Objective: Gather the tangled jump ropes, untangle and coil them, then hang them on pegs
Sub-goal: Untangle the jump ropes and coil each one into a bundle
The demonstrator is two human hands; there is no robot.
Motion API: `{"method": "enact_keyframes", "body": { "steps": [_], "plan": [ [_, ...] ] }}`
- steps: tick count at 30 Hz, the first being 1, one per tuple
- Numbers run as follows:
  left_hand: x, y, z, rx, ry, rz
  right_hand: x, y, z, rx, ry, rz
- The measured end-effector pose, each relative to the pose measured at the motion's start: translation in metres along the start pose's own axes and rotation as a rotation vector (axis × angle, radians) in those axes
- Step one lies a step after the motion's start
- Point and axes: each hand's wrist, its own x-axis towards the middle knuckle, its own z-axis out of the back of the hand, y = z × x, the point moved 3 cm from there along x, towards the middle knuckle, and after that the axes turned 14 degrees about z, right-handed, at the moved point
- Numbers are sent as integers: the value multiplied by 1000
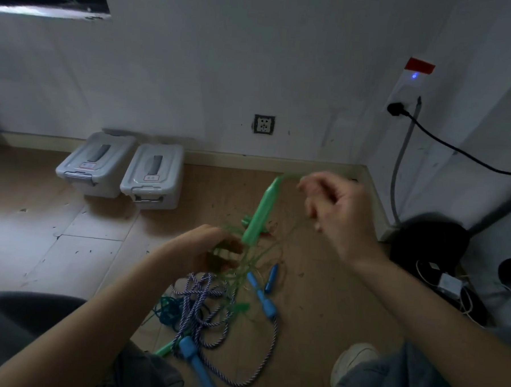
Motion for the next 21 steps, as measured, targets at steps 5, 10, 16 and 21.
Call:
{"method": "enact_keyframes", "body": {
  "steps": [5, 10, 16, 21],
  "plan": [
    [-4, -2, 14, -134, 30, -43, 2, -30, 9, -131, 301, -286],
    [-27, -24, -5, -84, 38, -195, -15, -32, -8, -355, 691, -351],
    [-57, -32, -26, 90, 228, -303, -16, -15, -24, 383, 676, -421],
    [-58, -37, -11, -5, 40, -375, -2, -31, -9, 211, 265, -458]
  ]
}}
